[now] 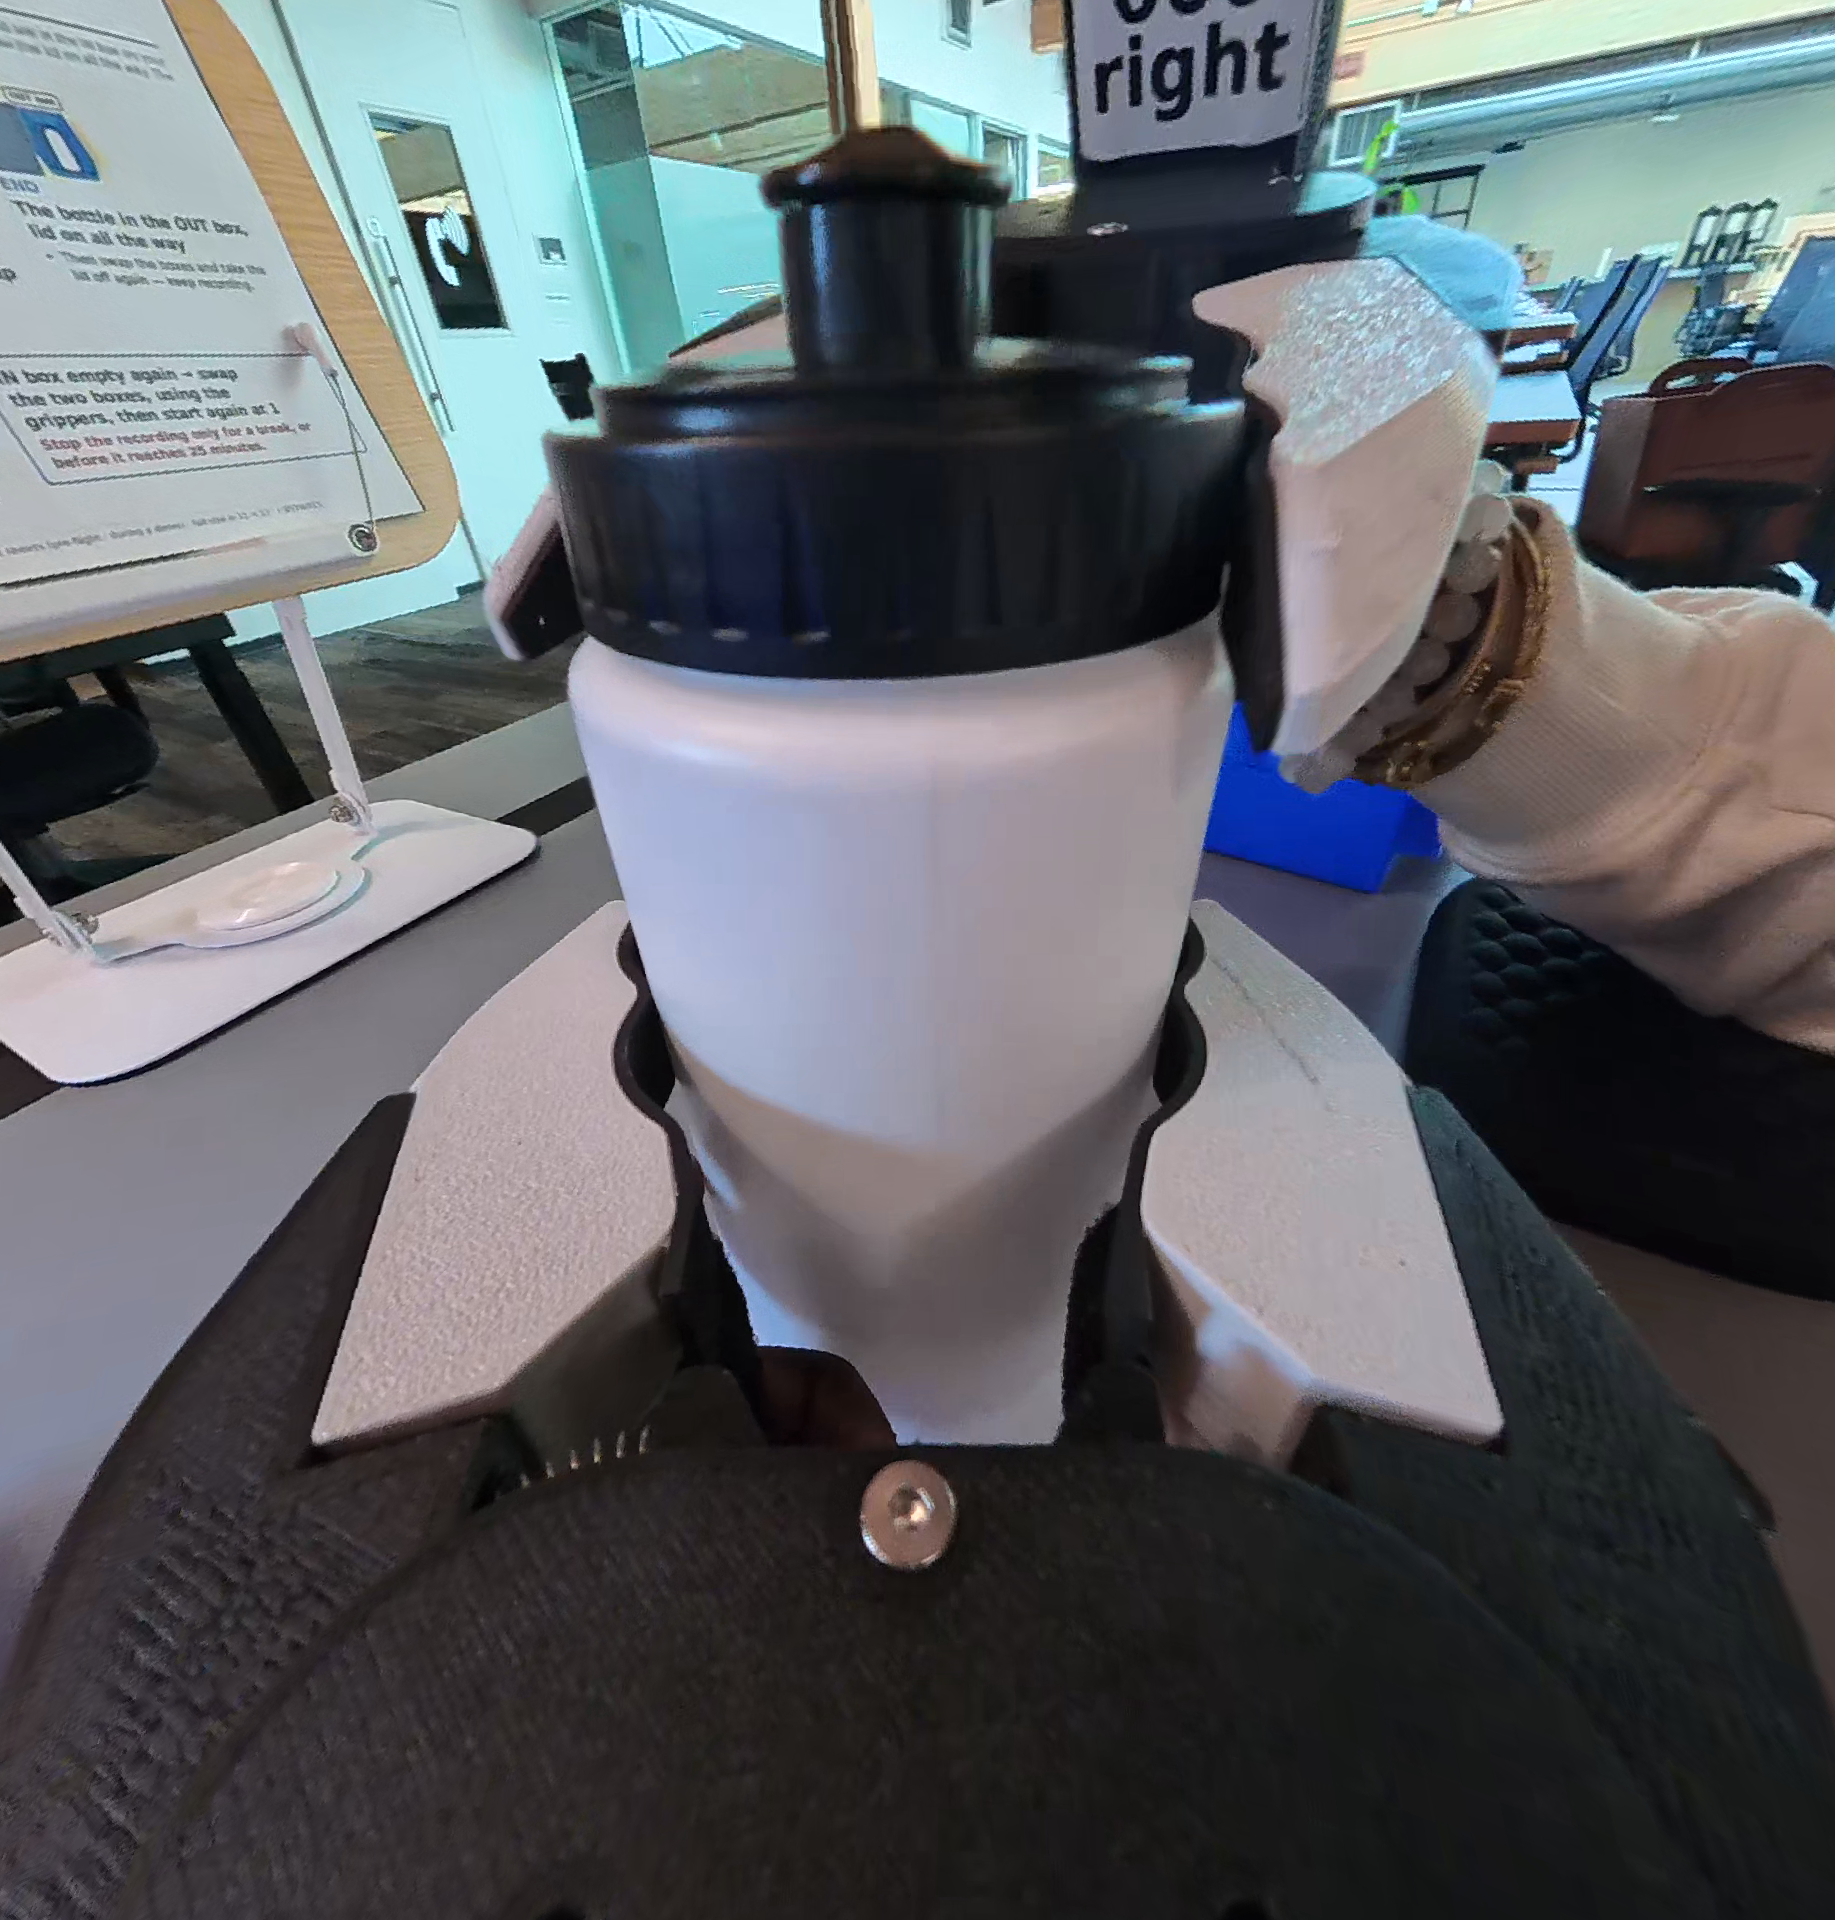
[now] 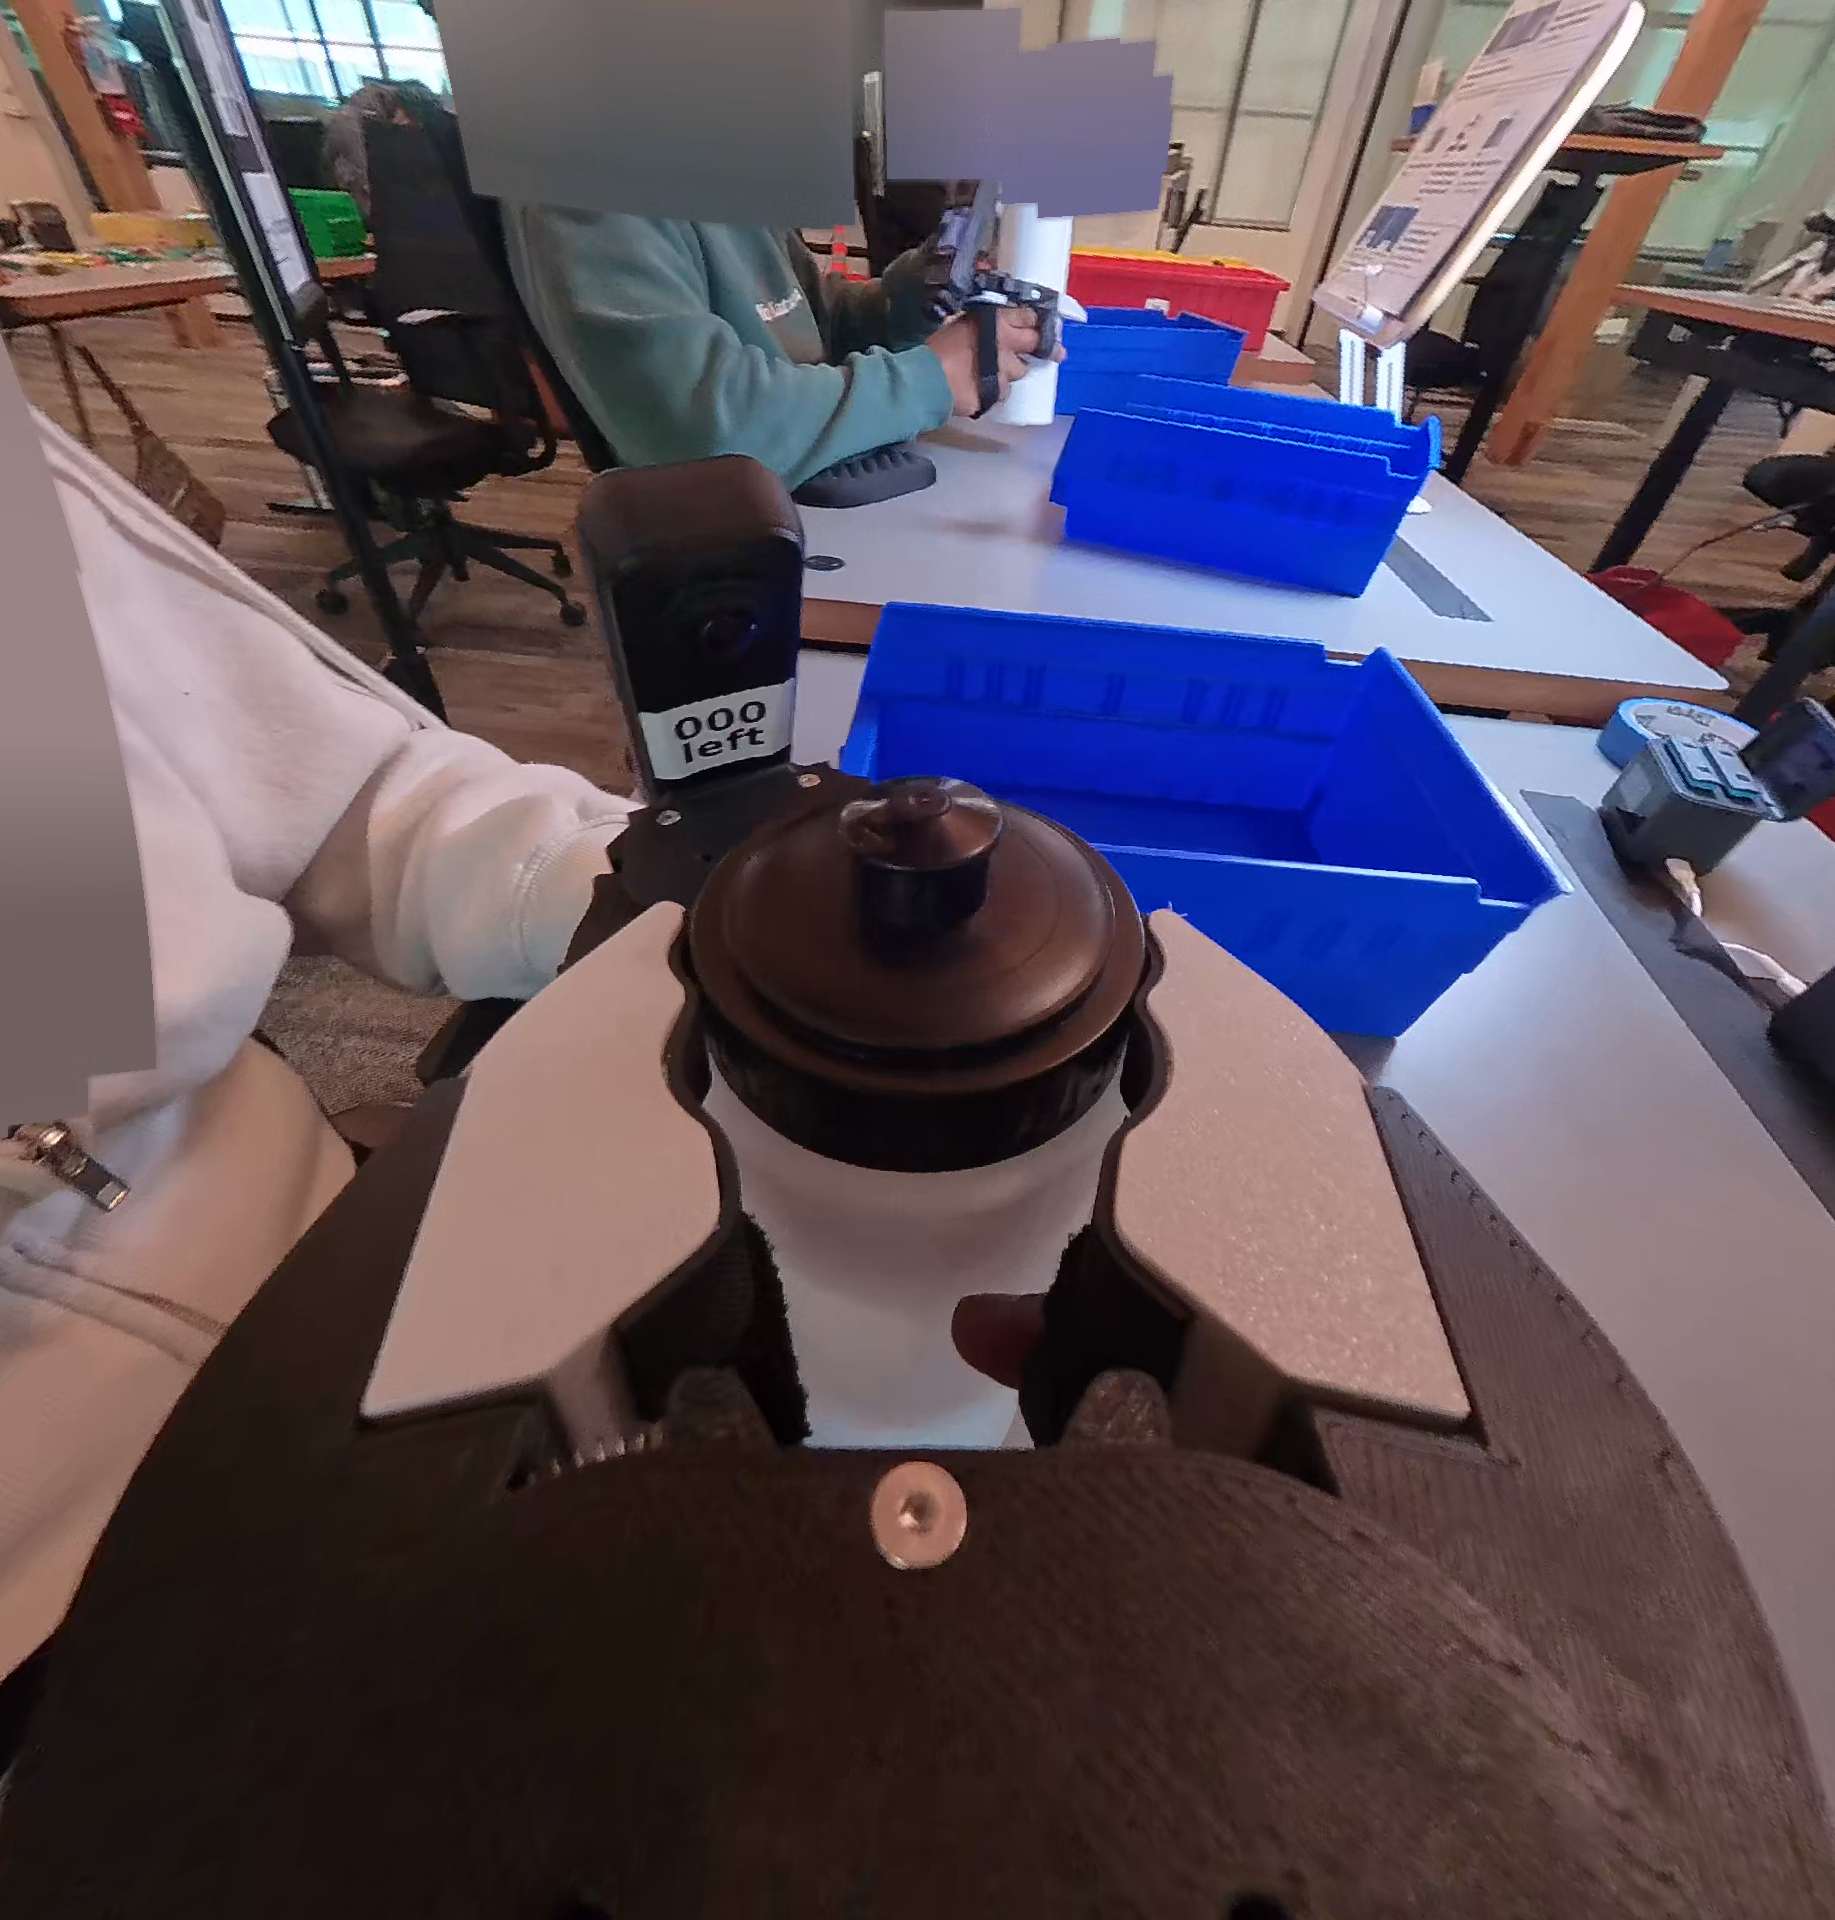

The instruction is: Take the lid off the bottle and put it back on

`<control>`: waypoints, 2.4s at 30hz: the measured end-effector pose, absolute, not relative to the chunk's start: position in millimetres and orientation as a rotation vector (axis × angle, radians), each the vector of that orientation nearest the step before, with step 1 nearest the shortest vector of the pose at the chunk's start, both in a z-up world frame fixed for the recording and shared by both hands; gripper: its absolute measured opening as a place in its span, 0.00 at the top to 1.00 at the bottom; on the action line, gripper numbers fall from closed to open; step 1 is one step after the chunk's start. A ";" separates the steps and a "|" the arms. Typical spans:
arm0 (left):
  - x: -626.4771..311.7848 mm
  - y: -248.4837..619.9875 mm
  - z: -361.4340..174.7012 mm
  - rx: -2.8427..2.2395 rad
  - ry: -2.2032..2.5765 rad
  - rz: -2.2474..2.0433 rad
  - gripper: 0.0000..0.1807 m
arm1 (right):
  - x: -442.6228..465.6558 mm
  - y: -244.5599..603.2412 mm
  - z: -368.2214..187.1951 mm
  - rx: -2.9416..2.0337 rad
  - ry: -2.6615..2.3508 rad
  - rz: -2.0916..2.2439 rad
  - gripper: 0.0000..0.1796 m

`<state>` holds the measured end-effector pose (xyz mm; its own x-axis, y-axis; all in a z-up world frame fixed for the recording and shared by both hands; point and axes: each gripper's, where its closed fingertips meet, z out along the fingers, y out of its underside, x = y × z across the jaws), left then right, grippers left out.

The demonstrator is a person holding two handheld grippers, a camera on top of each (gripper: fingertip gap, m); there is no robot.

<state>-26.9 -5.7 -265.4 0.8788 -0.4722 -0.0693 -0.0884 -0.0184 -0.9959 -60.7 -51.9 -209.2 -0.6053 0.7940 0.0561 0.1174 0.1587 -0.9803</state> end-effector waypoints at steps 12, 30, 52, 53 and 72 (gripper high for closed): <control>-14.7 -11.3 -265.3 -1.549 0.507 -0.426 0.49 | -47.2 -50.7 -196.8 -0.726 -1.829 1.572 0.55; -44.4 -1.1 -265.5 -1.600 0.326 -0.227 0.52 | -68.9 -40.1 -198.3 -0.924 -1.721 1.372 0.58; -24.7 -8.7 -267.6 -1.613 0.473 -0.400 0.51 | -56.5 -45.8 -196.2 -0.791 -1.780 1.501 0.58; -23.9 -9.6 -267.5 -1.611 0.479 -0.409 0.51 | -56.7 -47.9 -196.6 -0.788 -1.785 1.503 0.57; -36.3 -4.3 -264.6 -1.609 0.368 -0.306 0.52 | -69.5 -49.7 -195.1 -0.820 -1.718 1.367 0.58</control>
<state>-36.3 -4.3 -264.6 0.9097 -0.4145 -0.0243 -0.0516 -0.0548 -0.9972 -69.5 -49.7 -195.1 -0.4903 0.8531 0.1782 0.0182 0.2144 -0.9766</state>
